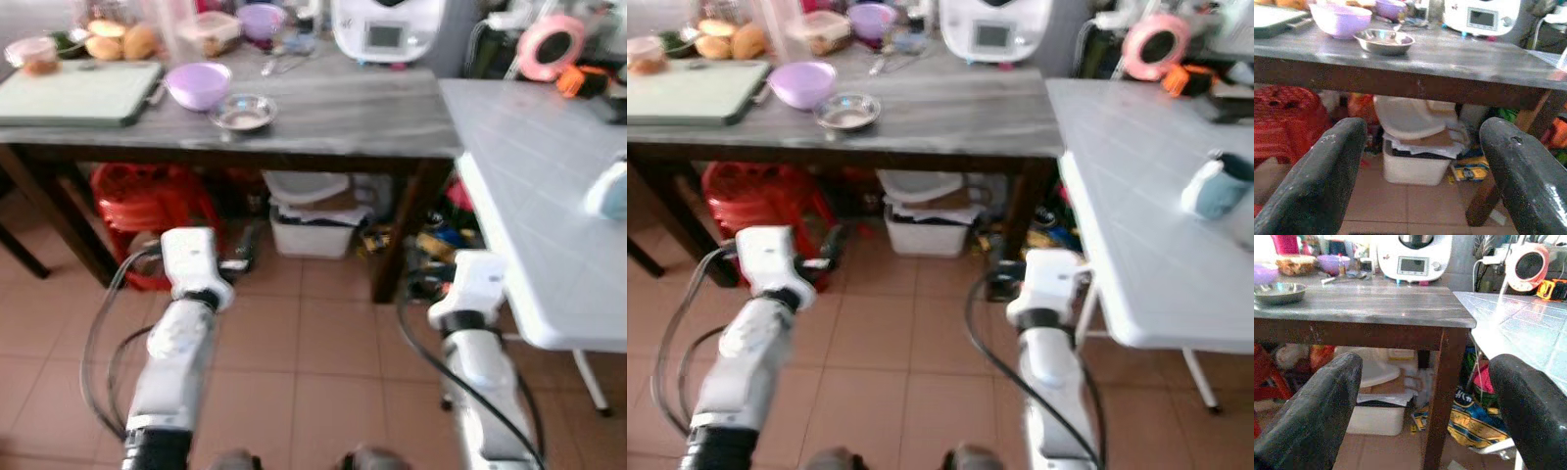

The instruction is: Setting the table

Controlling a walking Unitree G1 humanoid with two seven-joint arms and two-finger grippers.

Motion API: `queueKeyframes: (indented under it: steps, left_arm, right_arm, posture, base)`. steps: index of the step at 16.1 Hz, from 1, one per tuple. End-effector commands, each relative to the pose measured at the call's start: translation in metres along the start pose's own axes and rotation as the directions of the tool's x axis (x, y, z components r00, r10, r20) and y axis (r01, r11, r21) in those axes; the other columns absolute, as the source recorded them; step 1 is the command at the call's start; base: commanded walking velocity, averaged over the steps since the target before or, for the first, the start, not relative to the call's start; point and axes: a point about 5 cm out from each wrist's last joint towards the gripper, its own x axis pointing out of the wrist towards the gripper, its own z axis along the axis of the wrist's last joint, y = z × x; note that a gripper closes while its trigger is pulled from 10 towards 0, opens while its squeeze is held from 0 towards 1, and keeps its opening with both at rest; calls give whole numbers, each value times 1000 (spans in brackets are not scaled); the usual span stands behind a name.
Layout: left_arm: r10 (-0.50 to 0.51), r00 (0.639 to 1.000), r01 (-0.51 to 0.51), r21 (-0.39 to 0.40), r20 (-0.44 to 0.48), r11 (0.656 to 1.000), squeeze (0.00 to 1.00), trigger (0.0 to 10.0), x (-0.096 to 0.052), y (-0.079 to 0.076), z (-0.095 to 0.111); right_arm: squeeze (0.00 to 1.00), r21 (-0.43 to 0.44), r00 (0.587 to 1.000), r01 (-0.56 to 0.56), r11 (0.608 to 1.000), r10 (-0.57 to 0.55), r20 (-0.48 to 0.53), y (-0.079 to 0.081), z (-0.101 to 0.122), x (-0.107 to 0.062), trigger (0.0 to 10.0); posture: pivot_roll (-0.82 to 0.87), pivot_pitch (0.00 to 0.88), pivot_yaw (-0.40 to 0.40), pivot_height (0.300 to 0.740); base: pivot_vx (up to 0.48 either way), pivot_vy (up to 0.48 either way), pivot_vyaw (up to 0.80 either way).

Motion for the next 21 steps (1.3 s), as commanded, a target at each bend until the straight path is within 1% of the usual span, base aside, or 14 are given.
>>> queueKeyframes:
  steps: [1,2,3,4,5,7,10,15,21]
  left_arm:
    - [-24,1000,24,-2,3,1000,0,10000,1,-8,1]
    - [-19,1000,19,-1,2,1000,0,10000,2,-8,1]
    - [-14,1000,14,10,-4,1000,0,10000,2,-7,1]
    - [-13,1000,13,11,-6,1000,0,10000,1,-7,1]
    - [-14,1000,14,11,-7,1000,0,10000,1,-7,1]
    - [-11,1000,11,13,-9,1000,0,10000,1,-7,0]
    - [-9,1000,9,17,-16,1000,0,10000,1,-7,-1]
    - [-8,1000,9,31,-13,999,0,10000,1,-6,0]
    - [-17,999,16,32,28,999,0,10000,2,-5,7]
  right_arm:
    - [0,-10,1000,26,1000,-26,-6,-7,-1,1,10000]
    - [0,-15,1000,23,1000,-23,-8,-7,-1,1,10000]
    - [0,11,998,54,998,-54,-27,-8,-1,3,10000]
    - [0,57,995,83,995,-80,-56,-10,-2,4,10000]
    - [0,43,995,84,996,-82,-58,-12,-3,5,10000]
    - [0,42,995,81,996,-79,-55,-13,-3,4,10000]
    - [0,57,997,48,997,-45,-59,-9,-2,4,10000]
    - [0,65,998,31,997,-27,-59,-7,-2,5,10000]
    - [0,57,998,12,998,-9,-57,-4,-3,5,10000]
  posture:
    - [-42,0,29,740]
    - [-42,0,28,740]
    - [-42,0,29,740]
    - [-46,0,30,740]
    - [-45,0,28,740]
    - [-41,0,25,740]
    - [-42,0,27,740]
    - [-36,0,29,740]
    - [-31,0,30,740]
  base:
    - [0,-480,0]
    - [0,-480,0]
    - [0,-480,0]
    - [0,-480,0]
    - [0,-480,0]
    - [0,-480,0]
    - [0,-480,0]
    - [0,-368,0]
    - [0,0,0]
